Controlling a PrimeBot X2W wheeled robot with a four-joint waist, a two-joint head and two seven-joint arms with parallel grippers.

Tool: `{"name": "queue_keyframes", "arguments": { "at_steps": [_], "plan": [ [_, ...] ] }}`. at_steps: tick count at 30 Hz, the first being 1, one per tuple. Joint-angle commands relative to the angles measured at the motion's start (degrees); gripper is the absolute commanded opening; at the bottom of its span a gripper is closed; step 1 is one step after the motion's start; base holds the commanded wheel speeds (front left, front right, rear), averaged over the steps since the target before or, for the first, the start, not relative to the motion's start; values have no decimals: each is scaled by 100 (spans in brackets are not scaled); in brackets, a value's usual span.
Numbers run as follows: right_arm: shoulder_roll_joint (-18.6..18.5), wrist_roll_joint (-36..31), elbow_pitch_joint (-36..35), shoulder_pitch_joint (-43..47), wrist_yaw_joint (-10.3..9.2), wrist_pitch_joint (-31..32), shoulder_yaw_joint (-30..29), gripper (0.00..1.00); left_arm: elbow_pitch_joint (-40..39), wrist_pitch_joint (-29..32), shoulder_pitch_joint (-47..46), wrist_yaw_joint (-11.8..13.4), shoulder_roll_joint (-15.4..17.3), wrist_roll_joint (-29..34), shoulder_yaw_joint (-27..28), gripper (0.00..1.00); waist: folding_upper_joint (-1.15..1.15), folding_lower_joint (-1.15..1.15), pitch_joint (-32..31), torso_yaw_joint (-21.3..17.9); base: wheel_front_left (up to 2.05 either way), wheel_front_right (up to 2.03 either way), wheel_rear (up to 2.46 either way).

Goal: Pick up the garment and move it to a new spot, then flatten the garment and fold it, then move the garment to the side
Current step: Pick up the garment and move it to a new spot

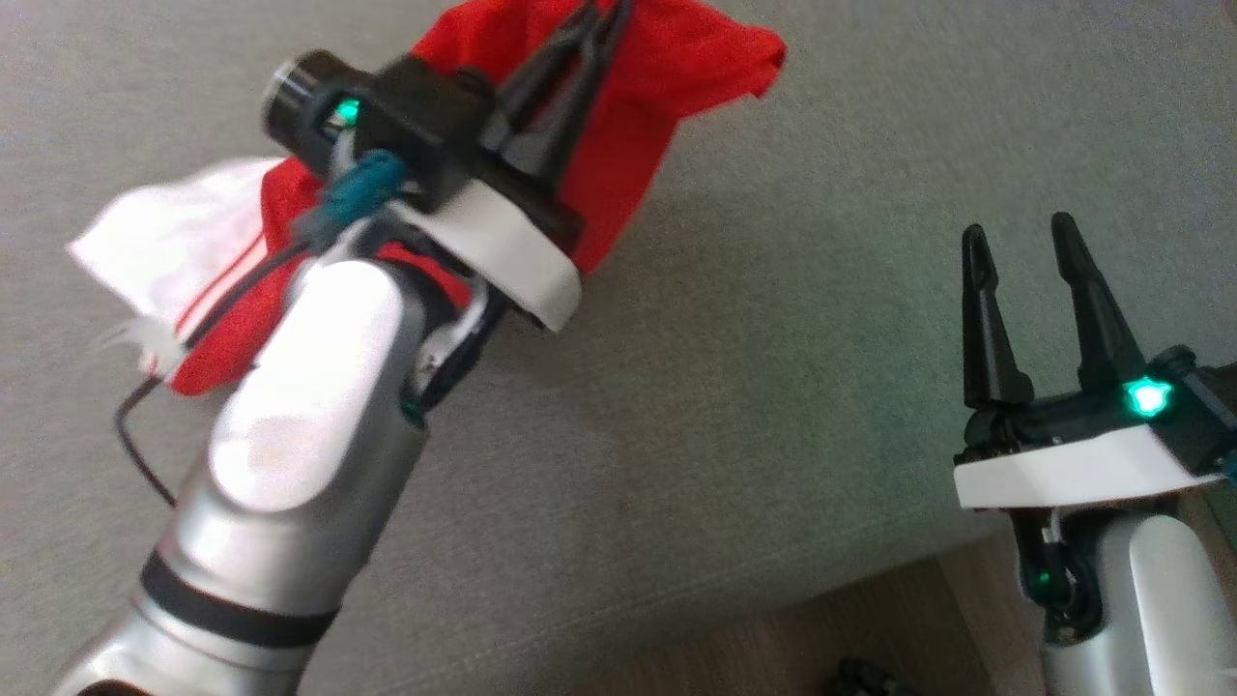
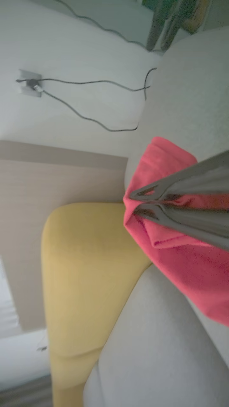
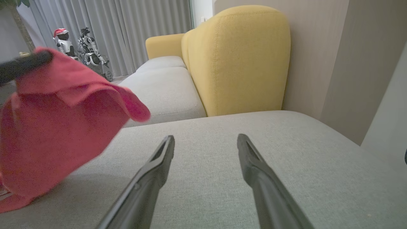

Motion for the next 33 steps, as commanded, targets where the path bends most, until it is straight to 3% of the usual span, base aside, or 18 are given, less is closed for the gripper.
{"name": "queue_keyframes", "arguments": {
  "at_steps": [1, 10, 11, 15, 20, 33],
  "plan": [
    [-23, 86, -223, -194, -4, -90, 169, 100, 54, -21, -214, -41, 7, 4, 30, 0, 0, 0, 439, -392, 0, 0, 0],
    [-23, 252, -59, -298, -4, -357, 282, 100, 1481, 12, -107, -110, -131, -278, -554, 1, 0, 0, 742, -595, 0, 0, 0],
    [-23, 253, 3, -302, -4, -382, 257, 100, 1619, -32, -80, -117, -146, -362, -631, 100, 0, 0, 693, -530, 0, 0, 0],
    [-23, 211, 103, -331, -4, -374, 263, 100, 1614, -231, 31, -110, -125, -422, -715, 100, 0, 0, 481, -315, 0, 0, 0],
    [-23, 97, 156, -350, -4, -288, 216, 100, 1449, -534, 233, 124, -51, -423, -579, 100, 0, 0, 200, 4, 0, 0, 0],
    [-22, -184, 170, -232, -4, 165, 110, 100, 888, -1081, 1231, 974, 698, -901, 583, 100, 0, 0, -504, 1048, 0, 0, 0]
  ]
}}
